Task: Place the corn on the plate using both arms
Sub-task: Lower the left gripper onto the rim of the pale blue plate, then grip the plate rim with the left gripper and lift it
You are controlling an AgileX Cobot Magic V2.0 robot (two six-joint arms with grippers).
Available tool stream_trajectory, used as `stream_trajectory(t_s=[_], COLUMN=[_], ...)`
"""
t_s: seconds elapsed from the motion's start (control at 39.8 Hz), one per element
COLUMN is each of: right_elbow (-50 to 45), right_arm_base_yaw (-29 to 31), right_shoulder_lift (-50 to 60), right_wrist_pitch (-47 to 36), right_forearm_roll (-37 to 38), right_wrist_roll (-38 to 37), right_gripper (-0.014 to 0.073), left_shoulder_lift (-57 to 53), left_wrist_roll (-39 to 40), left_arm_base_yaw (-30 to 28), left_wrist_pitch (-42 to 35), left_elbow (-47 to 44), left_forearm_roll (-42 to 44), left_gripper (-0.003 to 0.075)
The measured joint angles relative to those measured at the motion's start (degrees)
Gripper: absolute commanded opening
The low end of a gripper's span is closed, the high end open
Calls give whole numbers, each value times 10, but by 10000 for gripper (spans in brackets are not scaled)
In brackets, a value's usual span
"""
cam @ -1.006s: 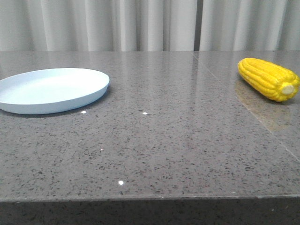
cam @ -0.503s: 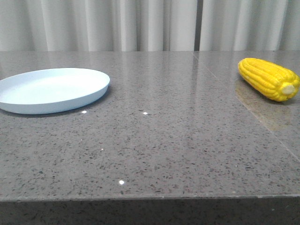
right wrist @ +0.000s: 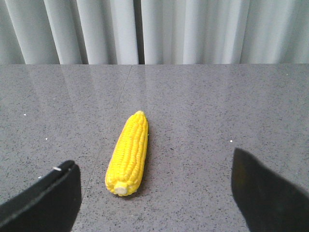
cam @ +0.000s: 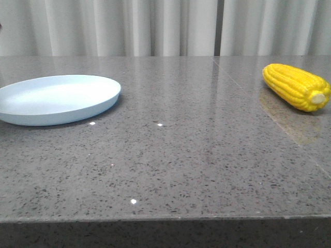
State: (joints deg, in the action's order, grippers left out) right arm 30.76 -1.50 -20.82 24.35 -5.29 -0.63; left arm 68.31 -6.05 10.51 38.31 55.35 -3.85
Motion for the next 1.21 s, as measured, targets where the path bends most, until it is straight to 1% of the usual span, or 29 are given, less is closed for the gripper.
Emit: stream_trajectory(t_s=[0.13, 0.3, 0.53, 0.6, 0.68, 0.73, 0.8, 0.86, 0.91, 0.93, 0.98, 1.01, 1.11, 1.21], right_elbow=[0, 0, 0, 0, 0, 0, 0, 0, 0, 0, 0, 0, 0, 0], right_arm_base_yaw=[0, 0, 0, 0, 0, 0, 0, 0, 0, 0, 0, 0, 0, 0], right_shoulder_lift=[0, 0, 0, 0, 0, 0, 0, 0, 0, 0, 0, 0, 0, 0], right_wrist_pitch=[0, 0, 0, 0, 0, 0, 0, 0, 0, 0, 0, 0, 0, 0], right_forearm_roll=[0, 0, 0, 0, 0, 0, 0, 0, 0, 0, 0, 0, 0, 0], right_wrist_roll=[0, 0, 0, 0, 0, 0, 0, 0, 0, 0, 0, 0, 0, 0], right_gripper=[651, 651, 651, 651, 651, 651, 651, 651, 651, 651, 651, 651, 651, 651], left_shoulder_lift=[87, 185, 240, 245, 247, 249, 250, 251, 251, 251, 251, 251, 251, 251], left_wrist_roll=[0, 0, 0, 0, 0, 0, 0, 0, 0, 0, 0, 0, 3, 5], left_arm_base_yaw=[0, 0, 0, 0, 0, 0, 0, 0, 0, 0, 0, 0, 0, 0], left_wrist_pitch=[37, 52, 60, 60, 62, 63, 64, 66, 68, 68, 70, 70, 71, 76], left_elbow=[53, 104, 124, 124, 124, 124, 124, 125, 126, 126, 126, 126, 131, 152], left_forearm_roll=[-1, 4, 5, 5, 5, 5, 5, 5, 5, 5, 5, 5, -2, -34], left_gripper=[672, 671, 671, 650, 582, 507, 370, 263, 141, 111, -4, -18, -20, -20])
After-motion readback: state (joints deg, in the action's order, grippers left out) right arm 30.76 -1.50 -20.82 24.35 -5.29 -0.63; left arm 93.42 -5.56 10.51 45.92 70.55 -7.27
